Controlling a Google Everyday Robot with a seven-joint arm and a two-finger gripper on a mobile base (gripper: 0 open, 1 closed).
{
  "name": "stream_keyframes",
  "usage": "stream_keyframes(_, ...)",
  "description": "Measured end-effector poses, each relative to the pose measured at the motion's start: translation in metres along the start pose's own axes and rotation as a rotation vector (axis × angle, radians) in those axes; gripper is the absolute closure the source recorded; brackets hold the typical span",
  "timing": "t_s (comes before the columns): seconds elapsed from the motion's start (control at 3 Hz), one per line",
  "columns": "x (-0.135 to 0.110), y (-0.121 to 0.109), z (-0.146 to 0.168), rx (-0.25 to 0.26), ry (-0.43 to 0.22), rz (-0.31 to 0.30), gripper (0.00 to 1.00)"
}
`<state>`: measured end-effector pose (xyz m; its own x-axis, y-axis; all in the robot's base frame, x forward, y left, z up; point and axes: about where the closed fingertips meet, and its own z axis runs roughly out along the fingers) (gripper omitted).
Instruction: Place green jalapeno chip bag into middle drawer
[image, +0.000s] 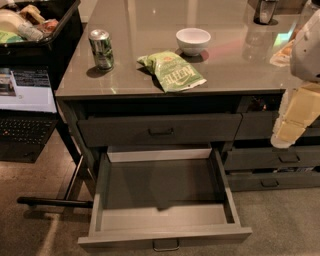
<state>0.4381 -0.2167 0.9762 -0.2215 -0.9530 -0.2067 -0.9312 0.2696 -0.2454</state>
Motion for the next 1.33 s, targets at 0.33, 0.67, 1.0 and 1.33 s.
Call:
stream_keyframes(0.33, 0.000, 0.000, 0.000, 0.000, 0.000, 0.000, 0.00)
stream_keyframes(0.67, -0.006, 0.000, 0.005, -0.026, -0.073, 0.026, 0.00)
stream_keyframes(1.0, -0.014, -0.009, 0.040, -0.092, -0.267, 0.157, 0.00)
stream_keyframes(1.33, -0.053, -0.026, 0.054, -0.106, -0.497, 0.282, 0.00)
